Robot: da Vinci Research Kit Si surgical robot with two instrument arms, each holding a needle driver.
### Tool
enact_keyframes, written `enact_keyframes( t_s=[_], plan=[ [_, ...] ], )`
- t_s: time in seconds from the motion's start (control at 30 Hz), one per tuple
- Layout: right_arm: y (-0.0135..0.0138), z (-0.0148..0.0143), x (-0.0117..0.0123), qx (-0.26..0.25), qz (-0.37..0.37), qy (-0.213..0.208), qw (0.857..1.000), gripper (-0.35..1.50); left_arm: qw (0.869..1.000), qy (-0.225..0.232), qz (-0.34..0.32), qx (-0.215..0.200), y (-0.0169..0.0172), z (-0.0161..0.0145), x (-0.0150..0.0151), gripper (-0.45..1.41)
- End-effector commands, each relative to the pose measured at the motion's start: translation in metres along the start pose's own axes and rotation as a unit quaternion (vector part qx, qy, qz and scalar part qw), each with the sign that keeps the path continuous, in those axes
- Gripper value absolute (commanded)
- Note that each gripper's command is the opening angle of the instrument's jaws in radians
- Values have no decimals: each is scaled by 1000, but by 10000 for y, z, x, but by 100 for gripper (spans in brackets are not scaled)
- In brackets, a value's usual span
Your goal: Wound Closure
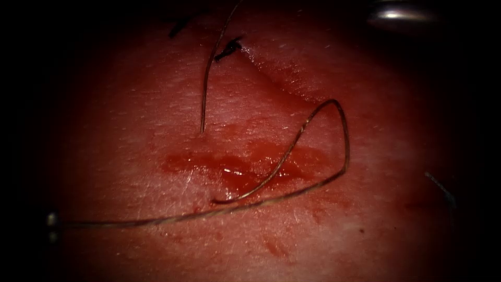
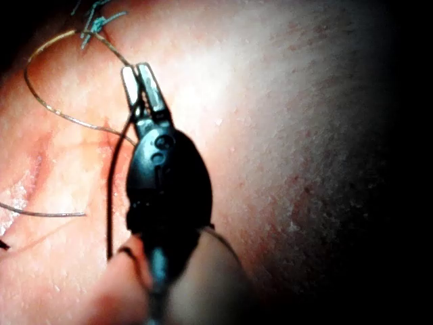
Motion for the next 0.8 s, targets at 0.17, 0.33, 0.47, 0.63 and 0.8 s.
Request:
enact_keyframes(
  t_s=[0.17, 0.33, 0.47, 0.63, 0.8],
  plan=[
    [-11, 61, -60, 52, -39, -42, 997, -35, 999, -29, -3, 21, 13, 16, -10, -45],
    [-69, 109, -110, 104, -17, -51, 993, -35, 997, -74, -3, -7, 42, 16, -20, -45],
    [-93, 128, -143, 115, -9, -52, 992, -35, 995, -100, -5, -22, 56, 9, -22, -45],
    [-123, 154, -170, 131, -4, -46, 990, -35, 990, -135, -5, -49, 76, 3, -17, -45],
    [-128, 166, -169, 132, 8, -16, 991, -35, 986, -114, 15, -121, 102, 0, 4, -45]
  ],
)
